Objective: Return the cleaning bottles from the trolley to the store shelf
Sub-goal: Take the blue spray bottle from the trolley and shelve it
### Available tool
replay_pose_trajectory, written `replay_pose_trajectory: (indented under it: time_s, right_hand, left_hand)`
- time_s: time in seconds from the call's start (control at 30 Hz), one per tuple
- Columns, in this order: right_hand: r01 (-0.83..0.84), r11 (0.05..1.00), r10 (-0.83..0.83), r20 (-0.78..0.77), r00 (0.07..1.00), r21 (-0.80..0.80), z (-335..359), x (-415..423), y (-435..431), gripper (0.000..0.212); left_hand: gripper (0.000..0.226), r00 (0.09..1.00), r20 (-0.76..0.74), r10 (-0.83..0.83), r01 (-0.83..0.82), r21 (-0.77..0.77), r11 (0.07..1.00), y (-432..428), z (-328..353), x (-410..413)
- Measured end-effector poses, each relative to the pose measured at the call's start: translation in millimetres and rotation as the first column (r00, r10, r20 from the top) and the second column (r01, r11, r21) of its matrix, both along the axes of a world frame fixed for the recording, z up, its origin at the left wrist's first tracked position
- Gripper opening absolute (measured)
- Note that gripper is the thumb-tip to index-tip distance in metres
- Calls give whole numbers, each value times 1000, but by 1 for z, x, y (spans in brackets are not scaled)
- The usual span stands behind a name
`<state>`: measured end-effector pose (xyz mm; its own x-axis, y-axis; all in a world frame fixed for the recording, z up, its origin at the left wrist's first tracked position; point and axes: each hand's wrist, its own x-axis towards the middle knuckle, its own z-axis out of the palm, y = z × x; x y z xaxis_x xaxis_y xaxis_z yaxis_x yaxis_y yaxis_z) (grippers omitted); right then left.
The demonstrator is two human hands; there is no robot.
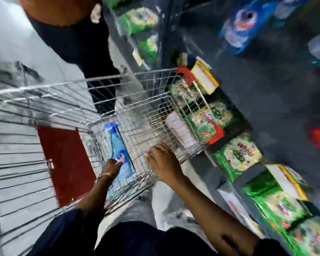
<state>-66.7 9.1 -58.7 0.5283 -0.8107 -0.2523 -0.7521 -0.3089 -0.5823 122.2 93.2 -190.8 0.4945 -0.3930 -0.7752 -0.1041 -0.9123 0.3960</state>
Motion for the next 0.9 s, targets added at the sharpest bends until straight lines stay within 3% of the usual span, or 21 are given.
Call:
replay_pose_trajectory:
  time_s: [0.1, 0.23, 0.33, 0.57, 0.73, 0.9]
  right_hand:
    - [-83, 996, 84, -123, 989, 7, -6, 14, -1, 26]
    - [-27, 995, 13, -145, 989, -97, 2, 20, -3, 10]
    - [-41, 997, 30, -167, 986, -64, 6, 23, -1, 10]
    - [-54, 997, 46, -143, 989, -52, -7, 21, -5, 13]
    - [31, 997, -41, -158, 987, -65, -9, 19, -4, 9]
    - [35, 997, -43, -111, 993, -74, -9, 17, -3, 8]
  left_hand:
    - [37, 997, 40, -63, 62, 39, 997, 2, -5, 2]
    - [48, 993, 68, -93, 89, 65, 994, 0, -24, 11]
    - [66, 996, 53, -73, 69, 70, 995, -4, -42, 16]
    - [78, 995, -40, 94, -87, 146, 985, -23, -64, 25]
    - [69, 964, -174, 199, -166, 186, 968, -21, -78, 36]
    - [40, 895, -310, 322, -323, 50, 945, -30, -36, 11]
